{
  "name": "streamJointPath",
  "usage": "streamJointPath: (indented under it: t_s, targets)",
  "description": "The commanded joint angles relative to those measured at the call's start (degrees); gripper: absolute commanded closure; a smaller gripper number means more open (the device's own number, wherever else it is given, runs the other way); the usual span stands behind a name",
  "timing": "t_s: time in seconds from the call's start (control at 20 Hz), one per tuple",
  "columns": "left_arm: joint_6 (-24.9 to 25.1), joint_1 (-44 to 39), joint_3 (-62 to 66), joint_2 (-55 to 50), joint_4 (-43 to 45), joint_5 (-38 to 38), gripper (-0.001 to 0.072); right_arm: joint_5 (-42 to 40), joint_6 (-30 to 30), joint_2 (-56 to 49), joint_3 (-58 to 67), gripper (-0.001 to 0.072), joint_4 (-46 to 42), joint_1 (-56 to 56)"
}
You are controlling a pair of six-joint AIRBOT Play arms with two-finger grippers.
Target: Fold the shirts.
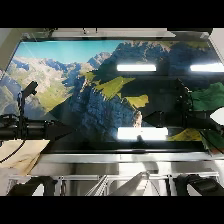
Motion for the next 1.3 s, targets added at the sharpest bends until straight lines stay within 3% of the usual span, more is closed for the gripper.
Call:
streamJointPath:
  t_s: [0.0,0.25,0.4,0.5,0.55,0.65,0.7,0.95,1.15,1.25]
  targets:
    - [0.02,-0.02,-0.02,0.04,0.0,0.0,0.0708,0.02,0.0,-0.04,0.0,0.0687,0.0,0.07]
    - [0.02,-0.02,-0.02,0.04,0.0,0.04,0.0708,0.02,0.0,-0.04,0.0,0.0687,0.0,0.07]
    - [0.02,0.0,0.2,0.04,0.2,3.8,0.0708,0.02,0.0,-0.04,0.0,0.0687,0.0,0.07]
    - [0.0,-0.02,3.26,0.02,4.83,7.26,0.0707,0.02,0.0,-0.04,0.0,0.0687,0.0,0.07]
    - [0.0,-0.02,5.92,0.02,9.35,7.48,0.064,0.02,0.0,-0.04,0.0,0.0687,0.0,0.07]
    - [-2.51,-0.02,12.46,0.04,20.63,7.34,0.0102,0.02,0.0,-0.04,0.0,0.0687,0.0,0.07]
    - [-6.93,-0.02,15.69,0.02,27.93,7.39,-0.001,0.02,0.0,-0.04,0.0,0.0686,0.0,0.07]
    - [-30.29,4.04,21.66,-1.86,63.41,1.33,-0.001,0.02,0.0,-0.04,0.0,0.0687,0.0,0.07]
    - [-31.34,20.68,15.39,-8.68,64.0,-9.16,-0.0009,0.02,0.0,-0.04,0.0,0.0687,0.0,0.07]
    - [-30.16,29.2,11.37,-13.0,64.02,-9.64,-0.0009,0.02,0.0,-0.04,0.0,0.0687,0.0,0.07]
